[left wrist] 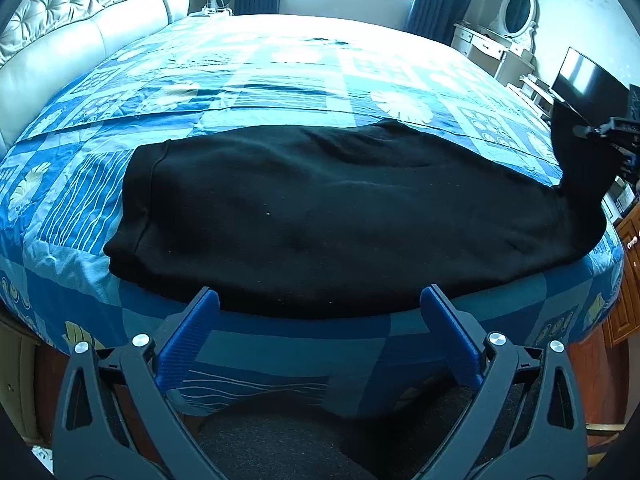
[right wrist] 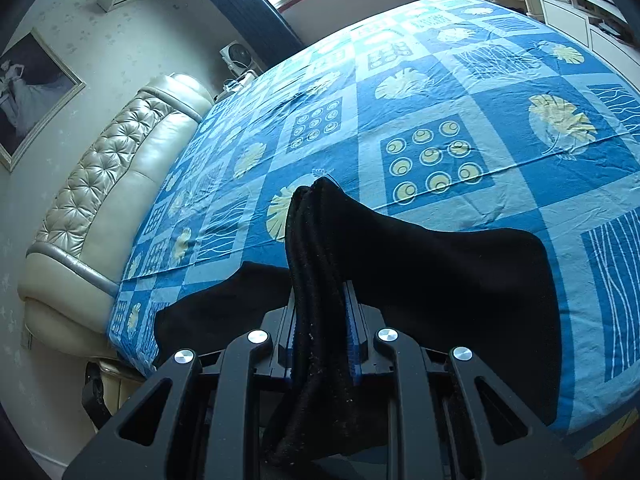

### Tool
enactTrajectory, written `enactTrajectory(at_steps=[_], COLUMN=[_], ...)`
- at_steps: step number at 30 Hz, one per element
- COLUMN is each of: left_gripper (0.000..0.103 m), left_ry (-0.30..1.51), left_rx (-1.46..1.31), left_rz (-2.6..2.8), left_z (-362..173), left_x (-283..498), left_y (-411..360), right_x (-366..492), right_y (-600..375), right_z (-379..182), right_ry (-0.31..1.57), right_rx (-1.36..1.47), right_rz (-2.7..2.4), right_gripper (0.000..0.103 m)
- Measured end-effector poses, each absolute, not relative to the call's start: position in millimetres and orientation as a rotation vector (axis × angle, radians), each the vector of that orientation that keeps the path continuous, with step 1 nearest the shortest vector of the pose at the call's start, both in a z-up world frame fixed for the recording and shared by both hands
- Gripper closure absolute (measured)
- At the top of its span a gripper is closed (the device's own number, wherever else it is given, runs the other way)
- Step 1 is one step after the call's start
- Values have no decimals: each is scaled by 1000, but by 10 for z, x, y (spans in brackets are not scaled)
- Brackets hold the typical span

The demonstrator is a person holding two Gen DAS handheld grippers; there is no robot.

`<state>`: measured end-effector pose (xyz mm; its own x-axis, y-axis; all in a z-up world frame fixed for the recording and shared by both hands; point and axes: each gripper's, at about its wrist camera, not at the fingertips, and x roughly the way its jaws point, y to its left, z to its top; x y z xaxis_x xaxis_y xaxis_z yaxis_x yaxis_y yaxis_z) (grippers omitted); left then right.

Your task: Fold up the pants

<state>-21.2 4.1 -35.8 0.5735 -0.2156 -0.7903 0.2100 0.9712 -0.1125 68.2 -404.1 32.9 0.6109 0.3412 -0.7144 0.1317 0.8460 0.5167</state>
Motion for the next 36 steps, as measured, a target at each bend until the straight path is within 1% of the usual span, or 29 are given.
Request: enactTrajectory(at_steps=[17, 26, 36], left_gripper=[2, 2, 2], left_ry=[923, 924, 934], left_rx=[-14, -17, -25], left_rz=[-258, -257, -257], left_z=[-333, -336, -350], left_x=[-254, -260, -256], left_y=[-22, -23, -24], right_x=[1011, 1085, 1111], right_y=[-2947, -2731, -2681], right_z=[-285, -523, -626], right_ry=[1056, 1099, 1113], right_rx=[422, 436, 436], right_rz=[127, 116, 93], right_gripper=[83, 83, 83])
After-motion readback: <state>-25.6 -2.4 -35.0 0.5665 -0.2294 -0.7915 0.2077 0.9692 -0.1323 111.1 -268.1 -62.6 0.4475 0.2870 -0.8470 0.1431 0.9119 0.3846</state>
